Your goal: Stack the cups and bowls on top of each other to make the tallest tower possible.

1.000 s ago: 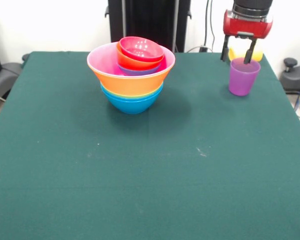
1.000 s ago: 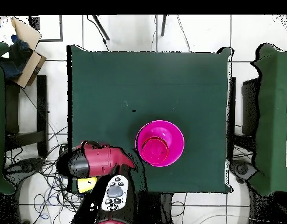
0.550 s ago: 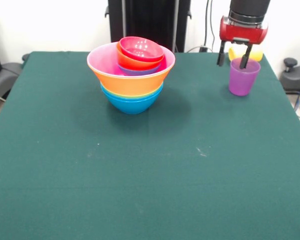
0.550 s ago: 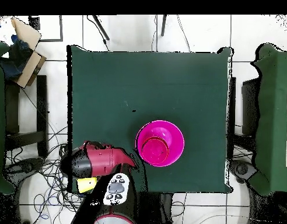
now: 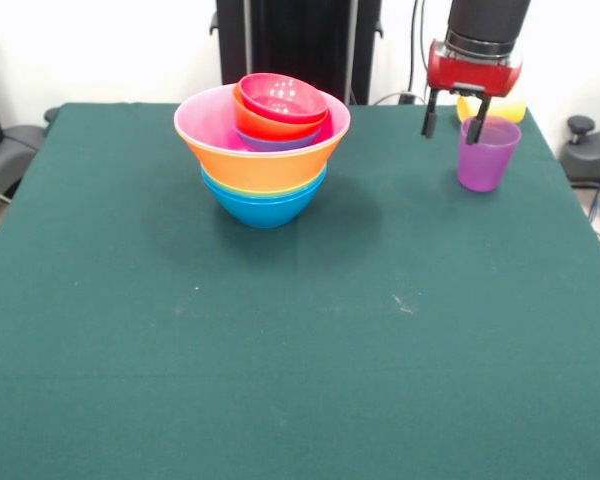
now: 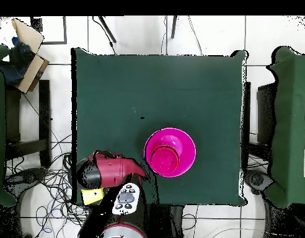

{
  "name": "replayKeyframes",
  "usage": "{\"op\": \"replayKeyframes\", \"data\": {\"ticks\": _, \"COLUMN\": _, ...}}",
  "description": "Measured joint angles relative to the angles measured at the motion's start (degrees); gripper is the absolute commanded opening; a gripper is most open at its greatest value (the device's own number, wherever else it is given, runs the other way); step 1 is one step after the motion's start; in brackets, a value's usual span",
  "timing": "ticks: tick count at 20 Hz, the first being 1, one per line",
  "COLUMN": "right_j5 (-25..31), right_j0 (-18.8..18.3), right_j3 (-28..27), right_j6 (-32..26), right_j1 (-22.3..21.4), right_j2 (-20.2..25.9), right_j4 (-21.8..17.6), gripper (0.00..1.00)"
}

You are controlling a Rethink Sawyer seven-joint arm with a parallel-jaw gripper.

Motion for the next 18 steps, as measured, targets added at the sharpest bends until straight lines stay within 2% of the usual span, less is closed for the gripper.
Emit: {"op": "replayKeyframes", "data": {"ticks": 18, "right_j5": -2.6, "right_j0": 0.08, "right_j3": -0.01, "right_j6": 0.0, "right_j1": 3.07, "right_j2": -0.72, "right_j4": 0.24, "gripper": 1.0}}
